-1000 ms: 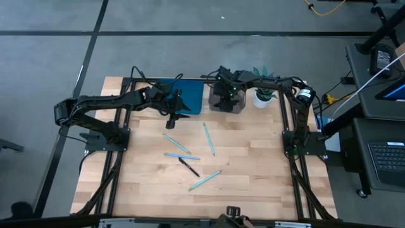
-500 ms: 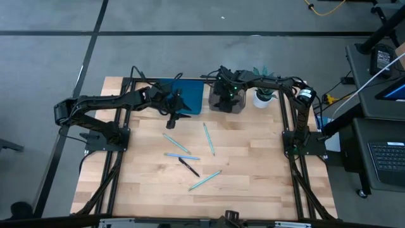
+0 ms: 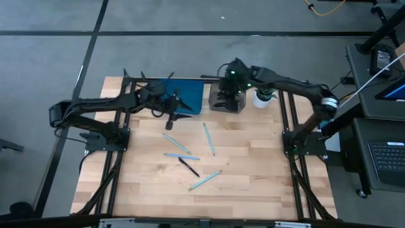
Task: Sort pens & pencils
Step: Put the black pen into the black bin
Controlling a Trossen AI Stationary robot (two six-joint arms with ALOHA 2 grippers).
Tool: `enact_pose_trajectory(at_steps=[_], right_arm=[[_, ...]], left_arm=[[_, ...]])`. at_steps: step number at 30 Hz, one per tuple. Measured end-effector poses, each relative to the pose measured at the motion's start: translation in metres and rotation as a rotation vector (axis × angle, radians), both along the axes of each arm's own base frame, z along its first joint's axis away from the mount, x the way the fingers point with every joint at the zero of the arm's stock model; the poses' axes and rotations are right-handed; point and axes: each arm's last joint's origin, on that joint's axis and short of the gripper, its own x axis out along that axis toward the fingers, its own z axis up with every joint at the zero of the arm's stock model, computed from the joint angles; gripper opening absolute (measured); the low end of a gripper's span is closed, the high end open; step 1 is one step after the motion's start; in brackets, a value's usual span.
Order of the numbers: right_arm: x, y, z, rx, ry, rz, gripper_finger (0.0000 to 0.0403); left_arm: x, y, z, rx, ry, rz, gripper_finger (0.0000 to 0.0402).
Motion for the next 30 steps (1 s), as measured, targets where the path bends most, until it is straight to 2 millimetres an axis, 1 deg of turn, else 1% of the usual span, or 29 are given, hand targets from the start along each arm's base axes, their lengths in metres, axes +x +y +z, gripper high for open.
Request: enact_pose_trajectory(at_steps=[2, 6, 10, 13, 17, 21, 26, 30], right_arm=[[-0.011, 0.012, 0.009, -0.03, -0.051, 0.012, 0.0076], [-0.036, 0.036, 0.015, -0.065, -0.17, 0.023, 0.0063], [-0.057, 0.06, 0.011, -0.11, -0.338, 0.042, 0.0053], [-0.07, 0.076, 0.006, -0.148, -0.458, 0.08, 0.005], [-0.086, 0.097, -0.002, -0.176, -0.572, 0.069, 0.0049], [-0.096, 0.117, -0.016, -0.187, -0.613, 0.058, 0.0048], [-0.101, 0.139, -0.029, -0.19, -0.662, 0.081, 0.0048], [-0.101, 0.156, -0.033, -0.184, -0.697, 0.121, 0.0048]], left_arm=[[-0.012, -0.002, 0.002, 0.01, -0.043, 0.014, 0.0134], [-0.039, -0.011, 0.006, 0.037, -0.167, 0.025, 0.0134], [-0.062, -0.023, 0.0, 0.032, -0.264, 0.02, 0.0134], [-0.07, -0.03, -0.009, 0.012, -0.265, -0.001, 0.0134], [-0.07, -0.038, -0.015, -0.018, -0.252, -0.005, 0.0134], [-0.066, -0.047, -0.016, -0.034, -0.241, -0.004, 0.0134], [-0.058, -0.061, -0.021, -0.049, -0.207, 0.021, 0.0134], [-0.051, -0.076, -0.027, -0.066, -0.174, 0.016, 0.0134]])
